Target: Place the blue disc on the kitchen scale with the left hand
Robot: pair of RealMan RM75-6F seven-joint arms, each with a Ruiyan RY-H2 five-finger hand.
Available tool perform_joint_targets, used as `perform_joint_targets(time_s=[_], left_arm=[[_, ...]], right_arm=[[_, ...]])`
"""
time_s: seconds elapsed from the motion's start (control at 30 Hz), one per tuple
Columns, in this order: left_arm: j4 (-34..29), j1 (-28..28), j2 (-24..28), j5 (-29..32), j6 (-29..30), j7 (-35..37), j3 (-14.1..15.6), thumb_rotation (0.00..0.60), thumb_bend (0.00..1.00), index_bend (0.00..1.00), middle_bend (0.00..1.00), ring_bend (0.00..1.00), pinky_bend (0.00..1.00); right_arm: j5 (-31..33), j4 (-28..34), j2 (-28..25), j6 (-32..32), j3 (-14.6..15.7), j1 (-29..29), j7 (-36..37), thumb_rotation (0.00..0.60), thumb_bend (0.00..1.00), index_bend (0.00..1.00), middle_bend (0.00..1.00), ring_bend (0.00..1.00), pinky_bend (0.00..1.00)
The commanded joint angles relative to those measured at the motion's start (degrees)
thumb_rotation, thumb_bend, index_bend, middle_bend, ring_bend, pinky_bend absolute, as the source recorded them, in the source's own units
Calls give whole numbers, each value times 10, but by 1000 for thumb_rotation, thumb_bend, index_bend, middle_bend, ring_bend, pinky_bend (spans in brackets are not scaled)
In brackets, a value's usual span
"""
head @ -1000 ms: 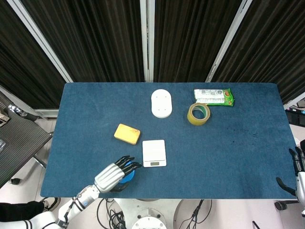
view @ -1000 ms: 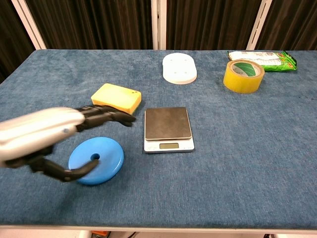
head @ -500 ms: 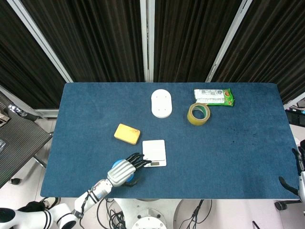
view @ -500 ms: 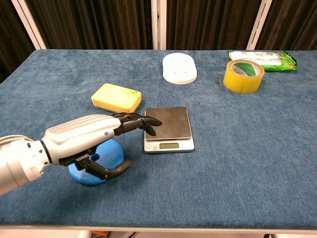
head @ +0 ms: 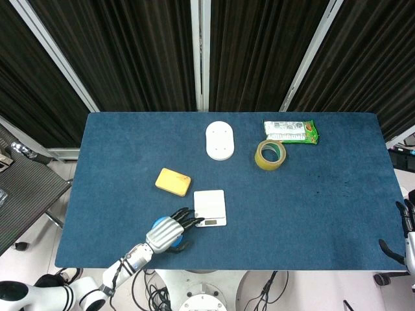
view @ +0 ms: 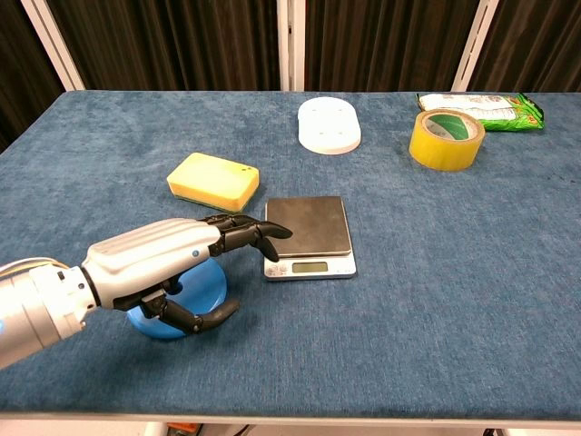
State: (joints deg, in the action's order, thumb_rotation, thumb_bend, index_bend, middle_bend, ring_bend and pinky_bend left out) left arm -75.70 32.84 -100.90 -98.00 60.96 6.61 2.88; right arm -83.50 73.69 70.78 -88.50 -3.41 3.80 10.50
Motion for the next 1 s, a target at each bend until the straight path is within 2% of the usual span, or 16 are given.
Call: perform_joint_targets(time_s=[0.03,0.37,0.53,1.0], left_arm=[[4,3,-2,0,-1,-3,2,580,485,63,192,0,0],[13,9,-11,13,-6,-3,8,579,484,63,201,0,0],[14,10,-12,16,-5,-6,10,580,485,63,205,0,0],[12,10,-6,26,-1,-14,15,579,484,63,207,0,0]], right_arm=[[0,1,-1,2,0,0,0,600,143,0,0,0,0],[2,-2,-2,6,1,1,5,600,158,0,0,0,0],[3,-4,-1,10,1,0,7,600,208,0,0,0,0],[2,-2,-1,13,1,-1,4,600,212,0,0,0,0]])
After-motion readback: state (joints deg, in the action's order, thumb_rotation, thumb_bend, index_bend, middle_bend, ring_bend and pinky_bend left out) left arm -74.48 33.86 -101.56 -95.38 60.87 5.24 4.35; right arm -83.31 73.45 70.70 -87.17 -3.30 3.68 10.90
